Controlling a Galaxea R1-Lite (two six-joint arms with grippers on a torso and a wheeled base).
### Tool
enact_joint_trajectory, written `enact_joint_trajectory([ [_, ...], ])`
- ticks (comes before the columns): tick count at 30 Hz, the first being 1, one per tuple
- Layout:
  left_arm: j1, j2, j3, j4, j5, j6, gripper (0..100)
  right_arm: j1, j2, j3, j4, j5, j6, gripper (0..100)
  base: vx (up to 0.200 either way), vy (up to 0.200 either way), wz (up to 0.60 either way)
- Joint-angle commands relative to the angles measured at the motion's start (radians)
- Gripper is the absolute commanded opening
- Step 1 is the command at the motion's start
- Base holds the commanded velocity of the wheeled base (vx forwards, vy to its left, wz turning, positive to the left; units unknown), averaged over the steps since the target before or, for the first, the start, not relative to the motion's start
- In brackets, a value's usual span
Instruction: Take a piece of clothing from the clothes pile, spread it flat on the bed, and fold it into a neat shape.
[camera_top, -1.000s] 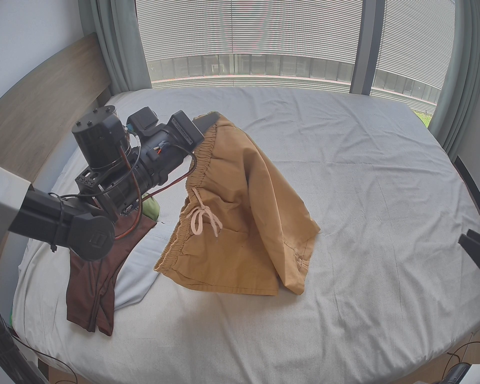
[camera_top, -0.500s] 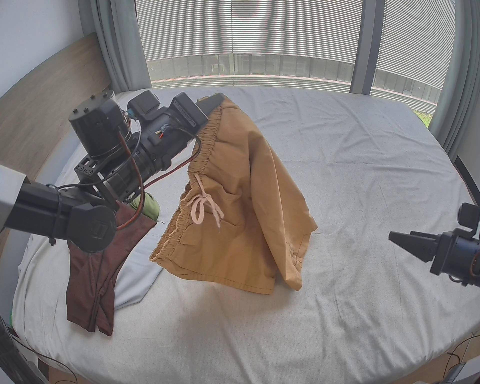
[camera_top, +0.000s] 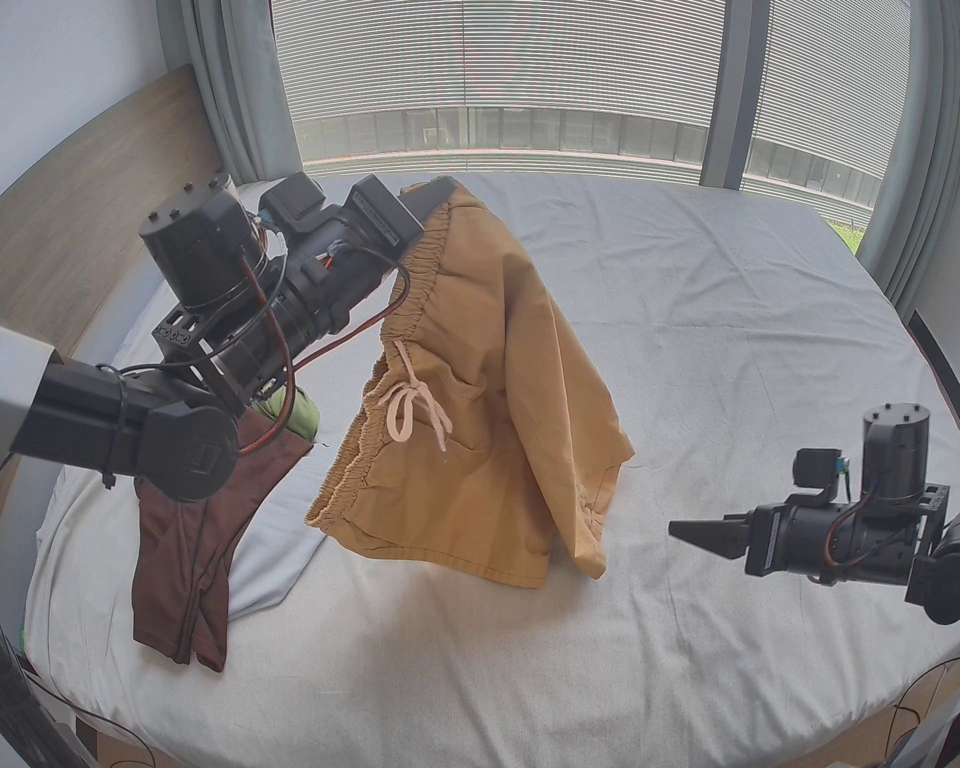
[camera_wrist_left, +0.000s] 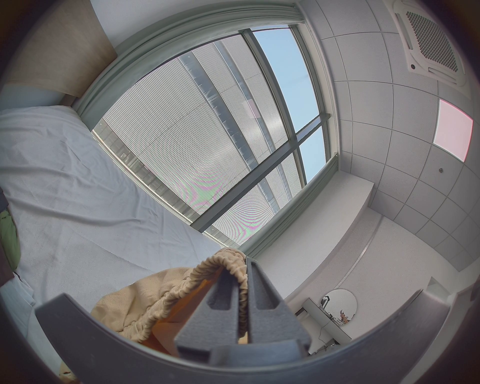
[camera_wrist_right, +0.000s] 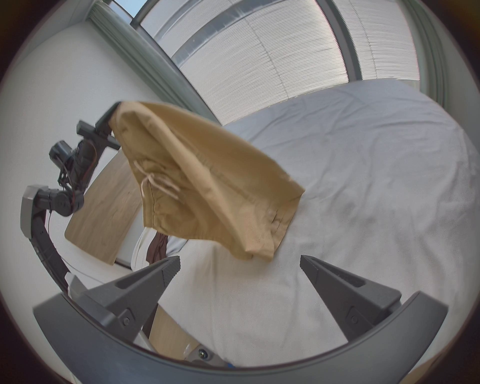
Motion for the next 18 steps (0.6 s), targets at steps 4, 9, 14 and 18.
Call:
enact_joint_trajectory([
  [4,-0.001,0.005,0.0,0.0,0.001,0.0,0,0.076,0.187,-0.032,-0.013,0.025,-0.002,100,0.0,0.0,0.0],
  [9,-0.001,0.008,-0.005,-0.002,0.016,0.0,0,0.122,0.292,-0.092,-0.013,0.025,0.001,100,0.0,0.0,0.0],
  [14,-0.001,0.011,-0.006,-0.002,0.016,0.0,0,0.159,0.359,-0.141,-0.013,0.027,0.022,100,0.0,0.0,0.0],
  [18,-0.001,0.014,-0.006,-0.002,0.017,0.0,0,0.173,0.41,-0.173,-0.015,0.025,0.026,100,0.0,0.0,0.0],
])
